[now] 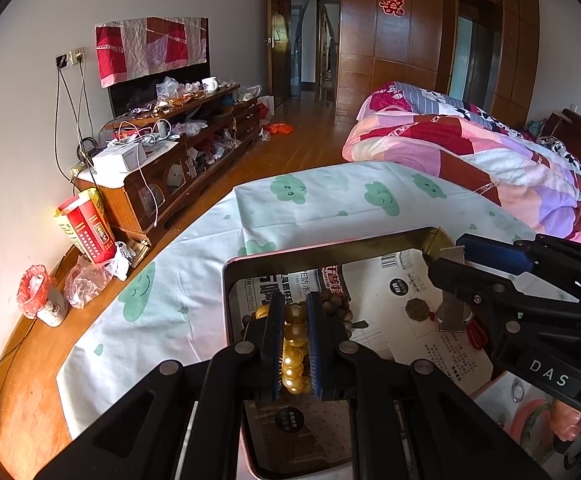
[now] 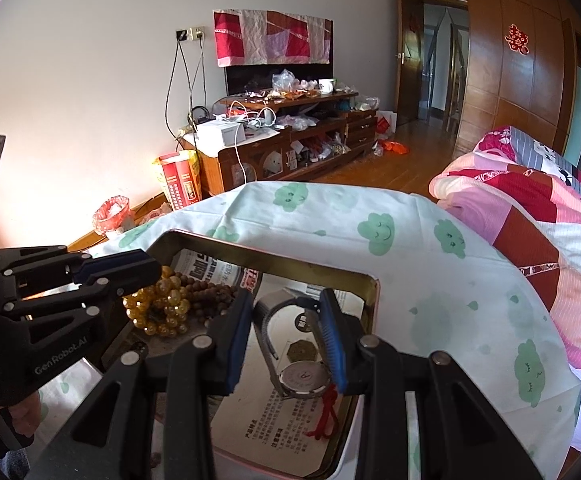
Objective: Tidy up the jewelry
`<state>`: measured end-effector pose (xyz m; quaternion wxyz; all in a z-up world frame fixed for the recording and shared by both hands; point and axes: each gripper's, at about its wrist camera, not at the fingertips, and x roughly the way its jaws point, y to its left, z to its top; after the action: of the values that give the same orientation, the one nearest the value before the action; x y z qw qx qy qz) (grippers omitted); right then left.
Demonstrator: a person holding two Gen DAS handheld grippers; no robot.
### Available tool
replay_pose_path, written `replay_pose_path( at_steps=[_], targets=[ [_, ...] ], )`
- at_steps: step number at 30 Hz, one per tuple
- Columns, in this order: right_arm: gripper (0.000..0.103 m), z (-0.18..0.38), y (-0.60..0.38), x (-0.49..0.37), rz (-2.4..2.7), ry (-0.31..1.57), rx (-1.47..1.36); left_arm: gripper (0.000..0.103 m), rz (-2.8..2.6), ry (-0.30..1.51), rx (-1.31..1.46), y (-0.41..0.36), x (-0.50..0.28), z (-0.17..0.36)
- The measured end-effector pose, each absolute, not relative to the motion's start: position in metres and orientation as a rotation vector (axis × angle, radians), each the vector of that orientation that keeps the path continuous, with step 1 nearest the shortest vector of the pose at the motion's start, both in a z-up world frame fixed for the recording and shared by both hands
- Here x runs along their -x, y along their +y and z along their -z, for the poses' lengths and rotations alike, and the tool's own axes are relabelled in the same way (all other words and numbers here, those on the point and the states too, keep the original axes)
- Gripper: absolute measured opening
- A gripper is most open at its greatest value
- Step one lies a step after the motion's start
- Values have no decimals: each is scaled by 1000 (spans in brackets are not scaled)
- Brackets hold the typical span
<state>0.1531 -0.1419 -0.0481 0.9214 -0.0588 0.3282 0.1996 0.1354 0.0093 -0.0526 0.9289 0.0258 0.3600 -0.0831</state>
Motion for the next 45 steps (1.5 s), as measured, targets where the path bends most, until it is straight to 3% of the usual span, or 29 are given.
replay_pose_path(
  at_steps=[29,31,33,34,35,41,45],
  targets=[
    [37,62,-139,-162,-392,700,142,11,150,766,-65,16,-144,68],
    [38,62,-139,-162,-393,701,148,19,139,768,-72,16,-143,67],
    [41,61,-138,-160,-395,698,153,61,95,759,-96,15,-140,66],
    [49,60,-139,-160,-393,695,153,69,82,734,-105,15,-137,64],
    [50,59,-140,-159,-388,686,151,75,72,710,-114,15,-134,63],
    [50,59,-145,-160,-373,689,143,75,44,707,-129,19,-136,63],
    [62,57,-153,-158,-357,683,129,75,11,712,-125,26,-134,65]
  ],
)
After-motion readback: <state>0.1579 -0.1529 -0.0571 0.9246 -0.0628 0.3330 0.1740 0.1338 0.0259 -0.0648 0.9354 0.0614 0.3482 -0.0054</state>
